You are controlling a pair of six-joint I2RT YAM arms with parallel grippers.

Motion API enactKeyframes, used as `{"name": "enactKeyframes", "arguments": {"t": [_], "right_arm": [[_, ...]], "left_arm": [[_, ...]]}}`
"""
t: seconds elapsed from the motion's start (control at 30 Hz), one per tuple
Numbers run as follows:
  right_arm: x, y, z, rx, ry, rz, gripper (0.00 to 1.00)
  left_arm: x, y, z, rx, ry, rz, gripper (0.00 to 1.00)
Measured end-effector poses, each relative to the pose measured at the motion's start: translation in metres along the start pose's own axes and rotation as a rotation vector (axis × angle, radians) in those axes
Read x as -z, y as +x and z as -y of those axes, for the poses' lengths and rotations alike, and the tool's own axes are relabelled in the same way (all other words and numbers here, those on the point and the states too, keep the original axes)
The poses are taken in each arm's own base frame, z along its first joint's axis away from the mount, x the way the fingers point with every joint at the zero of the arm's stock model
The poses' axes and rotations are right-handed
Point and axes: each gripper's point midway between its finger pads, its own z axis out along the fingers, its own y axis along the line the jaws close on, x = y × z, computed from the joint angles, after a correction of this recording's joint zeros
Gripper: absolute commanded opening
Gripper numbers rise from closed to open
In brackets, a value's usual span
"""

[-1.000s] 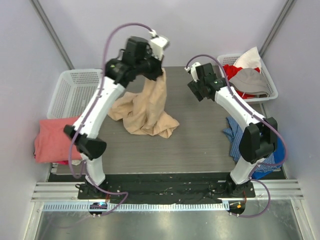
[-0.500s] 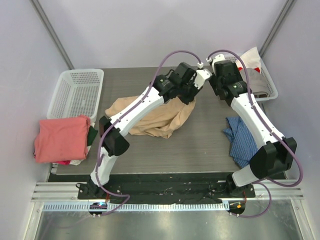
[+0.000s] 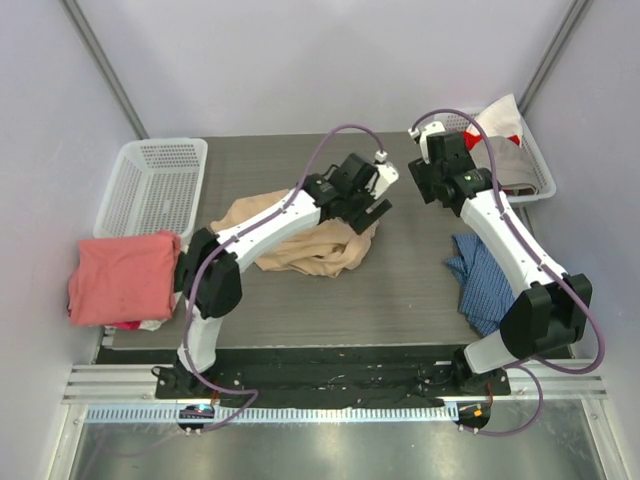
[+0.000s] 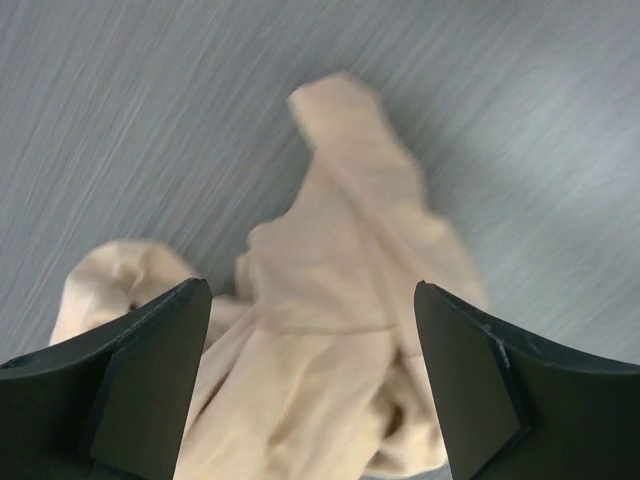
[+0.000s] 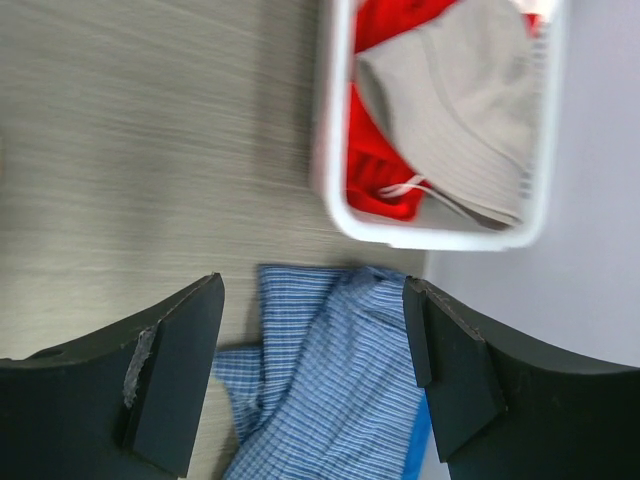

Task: Fold and stack the t-shirts
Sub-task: Flatten out the tshirt

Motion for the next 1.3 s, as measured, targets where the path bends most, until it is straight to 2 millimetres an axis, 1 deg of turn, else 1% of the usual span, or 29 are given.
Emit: {"name": "enactKeyframes", "arguments": {"t": [0.07,0.13,0.2,0.27,0.33,0.37,0.43,0.53,0.6,0.67,0.73,0.8,1.0,1.07,1.17,1.23,1.3], "right_arm": [[-0.001,0.0,-0.015,-0.003,-0.079,0.004,0.81],[-0.005,-0.001,-0.03,-0.007,-0.154,0.005,0.83],[-0.012,-0.004,-0.047,-0.007,-0.227,-0.001,0.84],[-0.024,-0.008,-0.065,-0.009,-0.295,-0.012,0.84],[-0.04,-0.011,-0.085,-0.012,-0.36,-0.033,0.84],[-0.05,-0.011,-0.1,-0.017,-0.409,-0.049,0.83],[-0.062,-0.008,-0.118,-0.025,-0.466,-0.078,0.83],[-0.083,-0.005,-0.15,-0.047,-0.563,-0.118,0.82],[-0.093,-0.003,-0.166,-0.062,-0.61,-0.143,0.82],[-0.101,-0.003,-0.177,-0.075,-0.644,-0.155,0.82],[-0.104,-0.007,-0.184,-0.088,-0.671,-0.156,0.81],[-0.106,-0.013,-0.189,-0.1,-0.691,-0.146,0.8],[-0.11,-0.025,-0.199,-0.123,-0.742,-0.126,0.78],[-0.114,-0.024,-0.205,-0.127,-0.757,-0.131,0.76],[-0.12,-0.015,-0.214,-0.128,-0.774,-0.161,0.73],[-0.124,-0.009,-0.219,-0.126,-0.781,-0.179,0.69],[-0.126,-0.004,-0.224,-0.123,-0.787,-0.194,0.68]], "left_arm": [[0.006,0.015,-0.022,0.015,-0.05,-0.017,0.88],[0.018,0.029,-0.059,0.05,-0.119,-0.019,0.88],[0.034,0.042,-0.102,0.103,-0.197,-0.011,0.89],[0.054,0.055,-0.142,0.147,-0.276,0.002,0.89],[0.072,0.066,-0.173,0.182,-0.345,0.007,0.89],[0.079,0.067,-0.183,0.194,-0.369,0.013,0.88],[0.082,0.063,-0.186,0.198,-0.378,0.033,0.88],[0.073,0.06,-0.172,0.185,-0.343,0.037,0.87],[0.063,0.065,-0.163,0.174,-0.322,0.021,0.87],[0.054,0.074,-0.155,0.166,-0.306,-0.005,0.87],[0.046,0.086,-0.151,0.164,-0.297,-0.039,0.87],[0.041,0.096,-0.151,0.167,-0.295,-0.063,0.87],[0.041,0.106,-0.16,0.178,-0.316,-0.08,0.86],[0.04,0.111,-0.162,0.181,-0.321,-0.087,0.87],[0.04,0.121,-0.164,0.185,-0.327,-0.108,0.87],[0.043,0.127,-0.169,0.191,-0.335,-0.117,0.87],[0.046,0.13,-0.174,0.195,-0.346,-0.119,0.87]]}}
